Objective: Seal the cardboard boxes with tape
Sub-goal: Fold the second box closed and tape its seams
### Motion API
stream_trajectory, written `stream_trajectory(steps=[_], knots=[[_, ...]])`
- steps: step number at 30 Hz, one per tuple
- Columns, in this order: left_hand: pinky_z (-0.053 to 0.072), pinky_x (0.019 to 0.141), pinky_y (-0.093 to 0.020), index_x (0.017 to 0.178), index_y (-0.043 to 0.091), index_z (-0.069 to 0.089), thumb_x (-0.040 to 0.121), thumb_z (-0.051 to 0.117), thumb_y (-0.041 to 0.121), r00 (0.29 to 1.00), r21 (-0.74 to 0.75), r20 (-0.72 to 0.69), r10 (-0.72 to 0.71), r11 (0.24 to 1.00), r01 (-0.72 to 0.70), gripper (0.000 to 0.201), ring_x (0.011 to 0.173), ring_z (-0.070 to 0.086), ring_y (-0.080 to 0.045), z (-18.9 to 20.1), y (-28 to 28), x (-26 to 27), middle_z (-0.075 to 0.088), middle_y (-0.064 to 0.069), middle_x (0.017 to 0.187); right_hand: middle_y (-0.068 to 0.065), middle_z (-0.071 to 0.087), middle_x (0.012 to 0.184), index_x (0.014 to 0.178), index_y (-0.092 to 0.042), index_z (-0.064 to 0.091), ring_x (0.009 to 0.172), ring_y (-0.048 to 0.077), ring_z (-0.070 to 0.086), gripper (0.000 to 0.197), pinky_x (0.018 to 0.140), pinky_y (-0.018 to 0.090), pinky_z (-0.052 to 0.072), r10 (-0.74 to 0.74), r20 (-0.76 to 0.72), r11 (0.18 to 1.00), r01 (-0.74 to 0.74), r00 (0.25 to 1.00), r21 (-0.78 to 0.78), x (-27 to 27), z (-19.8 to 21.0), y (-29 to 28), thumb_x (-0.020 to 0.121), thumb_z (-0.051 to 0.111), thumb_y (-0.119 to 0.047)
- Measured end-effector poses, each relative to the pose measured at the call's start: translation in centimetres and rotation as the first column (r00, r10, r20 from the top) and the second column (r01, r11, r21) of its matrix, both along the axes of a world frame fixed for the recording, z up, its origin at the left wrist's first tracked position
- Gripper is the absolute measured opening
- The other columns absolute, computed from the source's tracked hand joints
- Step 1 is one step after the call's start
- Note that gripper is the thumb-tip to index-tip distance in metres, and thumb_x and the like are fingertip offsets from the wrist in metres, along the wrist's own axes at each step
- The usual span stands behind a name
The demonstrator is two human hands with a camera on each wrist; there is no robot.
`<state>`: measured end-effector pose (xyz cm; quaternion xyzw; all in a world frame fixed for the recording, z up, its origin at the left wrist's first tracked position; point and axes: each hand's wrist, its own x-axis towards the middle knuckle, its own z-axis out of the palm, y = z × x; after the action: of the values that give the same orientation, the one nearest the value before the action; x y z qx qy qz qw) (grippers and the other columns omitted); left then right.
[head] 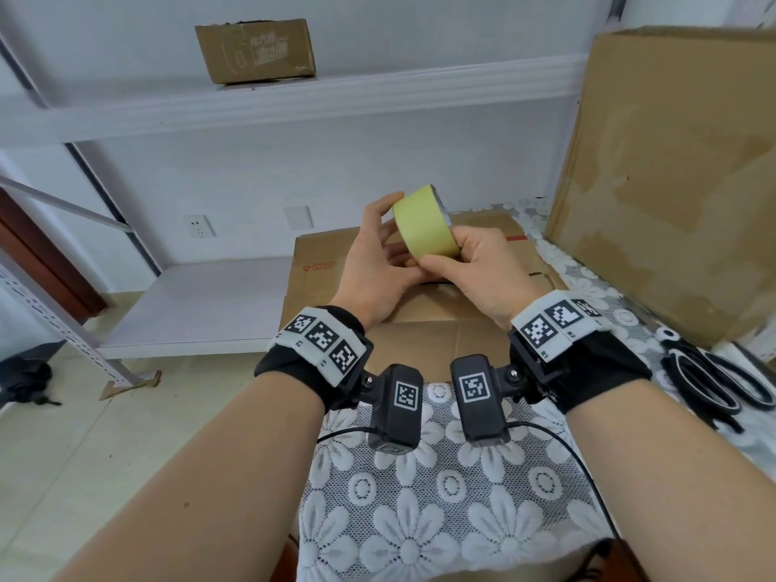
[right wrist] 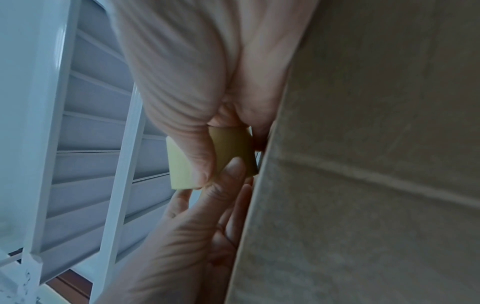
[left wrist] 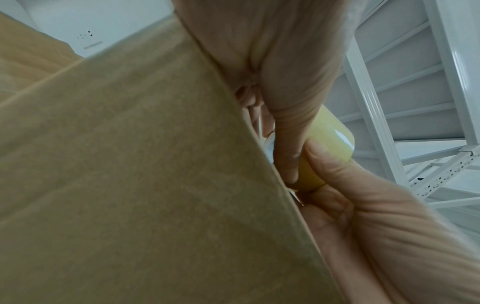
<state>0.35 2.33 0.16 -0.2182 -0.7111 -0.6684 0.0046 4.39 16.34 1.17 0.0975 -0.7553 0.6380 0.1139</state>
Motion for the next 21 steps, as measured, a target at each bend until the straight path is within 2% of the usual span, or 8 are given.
stream_trajectory(steps=[2,5,7,10,12,17,21], knots=[[0.056,0.08,-0.023,0.135,0.026,0.036,0.07,0.079,-0.012,1.0,0.0,0.0,0.005,1.0,-0.005,0.087,0.101,0.068,-0.017,-0.06,-0.01,-0.06,0.06,-0.01,0.126,0.017,0.072,0.094,0.095,-0.007,0.071,0.093,0.032,0.068,0.015,0.088,0.045,0.055,-0.012,-0.001,1.0,0.012,1.0,-0.011,0.04,0.07,-0.04,0.081,0.07,0.0],[0.055,0.079,-0.022,0.134,0.027,0.036,0.07,0.079,-0.013,1.0,0.005,0.002,0.007,1.0,-0.007,0.087,0.1,0.068,-0.016,-0.14,-0.02,-0.13,0.06,-0.009,0.127,0.02,0.071,0.095,0.098,-0.002,0.071,0.094,0.037,0.067,0.016,0.088,0.049,0.053,-0.014,0.004,1.0,0.014,1.0,-0.027,-0.02,-0.03,-0.2,0.082,0.07,-0.003],[0.055,0.08,-0.024,0.134,0.027,0.036,0.069,0.08,-0.01,1.0,0.004,-0.001,0.008,1.0,-0.008,0.087,0.101,0.068,-0.017,-0.19,0.0,-0.16,0.06,-0.009,0.128,0.019,0.072,0.095,0.097,-0.005,0.071,0.093,0.034,0.068,0.013,0.088,0.045,0.054,0.0,0.011,0.999,0.0,1.0,-0.035,0.05,0.07,-0.15,0.085,0.066,-0.001],[0.055,0.082,-0.026,0.133,0.029,0.037,0.068,0.082,-0.007,1.0,0.001,-0.008,0.01,1.0,-0.01,0.087,0.1,0.068,-0.018,-0.3,-0.05,-0.17,0.059,-0.009,0.129,0.015,0.072,0.096,0.098,-0.006,0.069,0.091,0.023,0.069,0.017,0.086,0.032,0.056,0.056,0.033,0.996,-0.053,0.998,-0.072,0.29,0.24,0.01,0.088,0.06,0.004],[0.055,0.081,-0.026,0.131,0.032,0.037,0.068,0.083,-0.007,1.0,0.007,-0.007,0.011,1.0,-0.011,0.087,0.1,0.068,-0.018,-0.31,-0.06,-0.15,0.059,-0.009,0.129,0.016,0.072,0.095,0.097,-0.004,0.069,0.09,0.024,0.069,0.015,0.085,0.032,0.056,0.047,0.035,0.996,-0.045,0.998,-0.079,0.42,0.36,-0.03,0.088,0.06,0.004],[0.053,0.078,-0.024,0.131,0.032,0.038,0.066,0.084,-0.005,1.0,-0.005,-0.021,0.014,1.0,-0.015,0.088,0.098,0.067,-0.017,-0.44,0.06,-0.27,0.059,-0.01,0.129,0.023,0.071,0.09,0.09,0.003,0.071,0.089,0.037,0.068,0.011,0.084,0.041,0.057,-0.052,0.022,0.996,0.054,0.998,-0.065,0.25,0.22,-0.38,0.084,0.062,0.004],[0.053,0.077,-0.025,0.132,0.032,0.038,0.067,0.084,-0.003,0.999,-0.016,-0.033,0.021,1.0,-0.021,0.087,0.099,0.067,-0.019,-0.62,0.1,-0.43,0.059,-0.008,0.13,0.023,0.071,0.088,0.088,0.004,0.07,0.081,0.027,0.068,0.016,0.079,0.033,0.058,-0.04,0.05,0.996,0.044,0.998,-0.073,0.32,0.44,-0.45,0.083,0.057,0.01]])
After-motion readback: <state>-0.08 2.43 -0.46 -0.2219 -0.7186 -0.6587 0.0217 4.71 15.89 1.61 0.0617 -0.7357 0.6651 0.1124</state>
